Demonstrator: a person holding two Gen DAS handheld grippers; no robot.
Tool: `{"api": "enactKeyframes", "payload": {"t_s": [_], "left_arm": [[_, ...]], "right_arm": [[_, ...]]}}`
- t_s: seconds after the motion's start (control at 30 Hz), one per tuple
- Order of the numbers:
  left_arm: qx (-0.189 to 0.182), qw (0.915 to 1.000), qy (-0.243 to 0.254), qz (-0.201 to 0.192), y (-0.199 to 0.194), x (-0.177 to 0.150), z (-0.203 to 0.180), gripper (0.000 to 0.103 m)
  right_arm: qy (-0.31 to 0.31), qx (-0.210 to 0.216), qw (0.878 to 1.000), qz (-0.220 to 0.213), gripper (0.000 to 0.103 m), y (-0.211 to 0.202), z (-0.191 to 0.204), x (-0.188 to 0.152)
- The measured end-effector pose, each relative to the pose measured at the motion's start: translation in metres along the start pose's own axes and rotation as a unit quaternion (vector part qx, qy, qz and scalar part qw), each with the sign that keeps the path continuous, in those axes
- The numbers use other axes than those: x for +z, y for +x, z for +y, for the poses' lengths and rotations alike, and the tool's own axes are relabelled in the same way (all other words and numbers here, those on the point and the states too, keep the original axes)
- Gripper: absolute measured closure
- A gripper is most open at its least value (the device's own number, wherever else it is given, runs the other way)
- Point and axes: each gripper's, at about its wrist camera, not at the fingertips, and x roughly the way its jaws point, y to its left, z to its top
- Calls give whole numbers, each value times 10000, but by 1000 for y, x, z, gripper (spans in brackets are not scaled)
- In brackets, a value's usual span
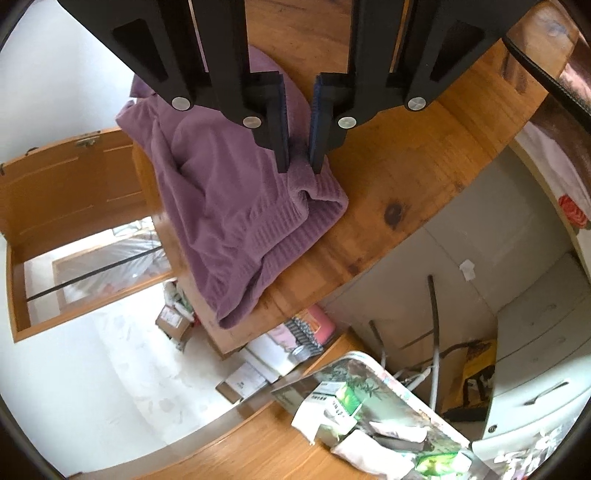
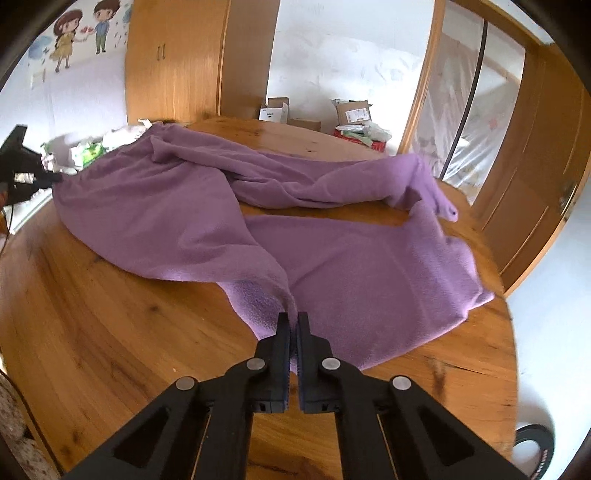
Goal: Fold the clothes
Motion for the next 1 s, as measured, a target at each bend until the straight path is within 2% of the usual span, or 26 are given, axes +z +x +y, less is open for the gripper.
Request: {"api": "enactKeyframes", "payload": {"t_s": [0.3, 0.4, 0.63, 0.83, 1.0], "left_arm": [[-79, 9999, 70, -104, -16, -3, 4, 94], [-45, 9999, 65, -87, -17, -5, 7, 94], [53, 10000, 21, -35, -20, -14, 19, 94], [110, 9999, -64, -42, -22, -18, 26, 94], [198, 9998, 36, 19, -22, -23, 22, 93]], "right_arm": [[-544, -572, 9969, 8, 101, -23, 1, -9], [-517, -549, 9971, 86, 101, -25, 0, -15], [-41, 212, 9994, 276, 100, -23, -7, -23], [738, 976, 9919, 328, 99, -23, -39, -21], [979, 1015, 9895, 311, 93, -25, -64, -22]]}}
